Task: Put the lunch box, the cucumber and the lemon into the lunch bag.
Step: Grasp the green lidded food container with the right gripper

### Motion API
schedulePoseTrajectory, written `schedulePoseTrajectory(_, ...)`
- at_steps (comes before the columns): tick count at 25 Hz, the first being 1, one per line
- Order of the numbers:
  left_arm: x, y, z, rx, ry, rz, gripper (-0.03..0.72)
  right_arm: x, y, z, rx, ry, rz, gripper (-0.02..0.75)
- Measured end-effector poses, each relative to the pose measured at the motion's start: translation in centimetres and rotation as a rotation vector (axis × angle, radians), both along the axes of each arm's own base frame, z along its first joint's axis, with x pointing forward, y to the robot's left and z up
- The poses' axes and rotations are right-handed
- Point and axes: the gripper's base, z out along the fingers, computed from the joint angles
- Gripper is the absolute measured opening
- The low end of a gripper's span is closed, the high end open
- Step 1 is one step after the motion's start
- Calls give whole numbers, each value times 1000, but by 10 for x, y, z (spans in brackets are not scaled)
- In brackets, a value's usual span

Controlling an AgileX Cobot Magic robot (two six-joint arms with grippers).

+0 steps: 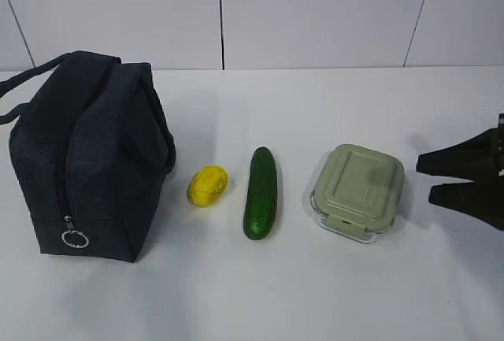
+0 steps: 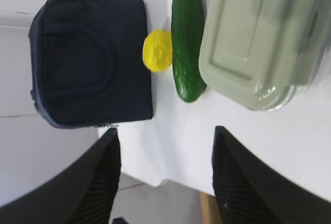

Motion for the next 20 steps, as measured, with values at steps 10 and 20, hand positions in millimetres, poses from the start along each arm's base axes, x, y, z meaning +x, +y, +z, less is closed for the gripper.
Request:
schedulePoseTrajectory(10,0,0,0,0,0,0,321,14,-5,-37,99,116,14,421)
schedulePoseTrajectory(20,0,0,0,0,0,0,321,21,-11,-40,13,92,-34,510)
